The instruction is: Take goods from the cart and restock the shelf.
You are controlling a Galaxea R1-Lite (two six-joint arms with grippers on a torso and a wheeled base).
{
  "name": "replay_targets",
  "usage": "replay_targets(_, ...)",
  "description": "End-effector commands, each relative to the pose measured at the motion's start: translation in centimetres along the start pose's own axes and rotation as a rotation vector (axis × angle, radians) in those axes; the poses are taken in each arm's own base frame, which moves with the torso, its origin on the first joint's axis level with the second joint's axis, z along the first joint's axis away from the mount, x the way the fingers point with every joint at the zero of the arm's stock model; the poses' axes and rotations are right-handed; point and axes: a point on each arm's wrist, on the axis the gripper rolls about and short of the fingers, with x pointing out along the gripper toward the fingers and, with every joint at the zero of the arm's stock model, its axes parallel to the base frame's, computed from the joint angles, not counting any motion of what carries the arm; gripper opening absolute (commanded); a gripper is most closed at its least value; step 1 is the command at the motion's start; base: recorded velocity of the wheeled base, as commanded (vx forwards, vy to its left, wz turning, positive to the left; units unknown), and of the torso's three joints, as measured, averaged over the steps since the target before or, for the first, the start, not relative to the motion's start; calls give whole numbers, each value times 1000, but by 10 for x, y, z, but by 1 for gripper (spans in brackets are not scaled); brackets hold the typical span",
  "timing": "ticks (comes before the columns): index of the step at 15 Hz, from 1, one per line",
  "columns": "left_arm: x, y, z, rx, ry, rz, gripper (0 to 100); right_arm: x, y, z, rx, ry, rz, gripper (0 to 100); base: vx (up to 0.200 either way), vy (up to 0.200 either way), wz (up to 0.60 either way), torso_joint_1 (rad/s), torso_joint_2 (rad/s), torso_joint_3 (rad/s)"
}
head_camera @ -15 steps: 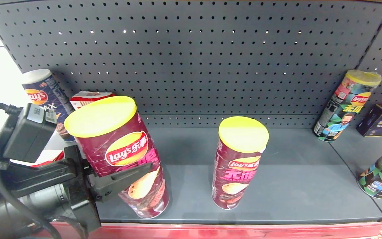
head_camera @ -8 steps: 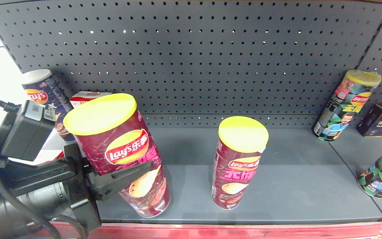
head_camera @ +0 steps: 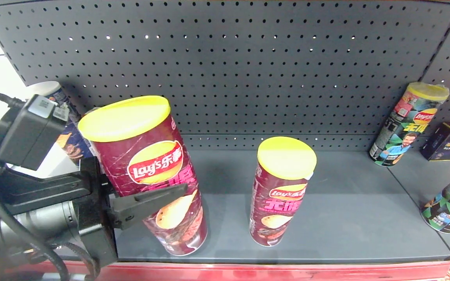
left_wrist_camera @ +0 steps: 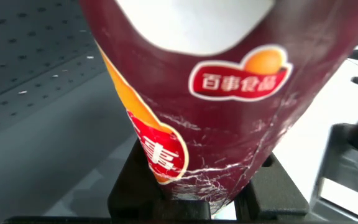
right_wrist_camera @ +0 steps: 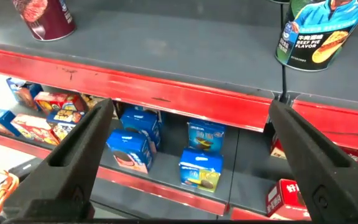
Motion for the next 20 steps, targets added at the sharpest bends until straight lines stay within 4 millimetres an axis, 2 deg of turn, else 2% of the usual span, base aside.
replay_targets(1, 3, 5, 19, -5, 8, -19, 0, 0, 0, 0, 0, 3, 0, 100, 0, 0, 0, 0, 0, 0)
replay_targets(5, 6, 22, 22, -8, 19, 46, 0, 0, 0, 0, 0, 3, 0, 100, 0, 0, 0, 0, 0, 0)
replay_targets(8, 20, 32, 29, 9, 9, 41, 0, 0, 0, 0, 0, 3, 0, 100, 0, 0, 0, 0, 0, 0)
replay_targets(9, 34, 40, 27, 20, 27, 44, 0, 0, 0, 0, 0, 3, 0, 100, 0, 0, 0, 0, 0, 0)
replay_targets(13, 64, 54, 18, 45, 78, 21, 0, 0, 0, 0, 0, 3, 0, 100, 0, 0, 0, 0, 0, 0)
replay_targets(14, 64, 54, 18, 47, 79, 19, 0, 0, 0, 0, 0, 3, 0, 100, 0, 0, 0, 0, 0, 0)
replay_targets(15, 78, 63, 18, 57, 101, 21, 0, 0, 0, 0, 0, 3, 0, 100, 0, 0, 0, 0, 0, 0)
replay_targets(16, 78, 63, 18, 57, 101, 21, 0, 0, 0, 0, 0, 3, 0, 100, 0, 0, 0, 0, 0, 0)
replay_targets(17, 99, 75, 23, 94, 90, 20, 0, 0, 0, 0, 0, 3, 0, 100, 0, 0, 0, 0, 0, 0)
replay_targets(20, 118, 79, 24, 102, 83, 1, 0, 0, 0, 0, 0, 3, 0, 100, 0, 0, 0, 0, 0, 0)
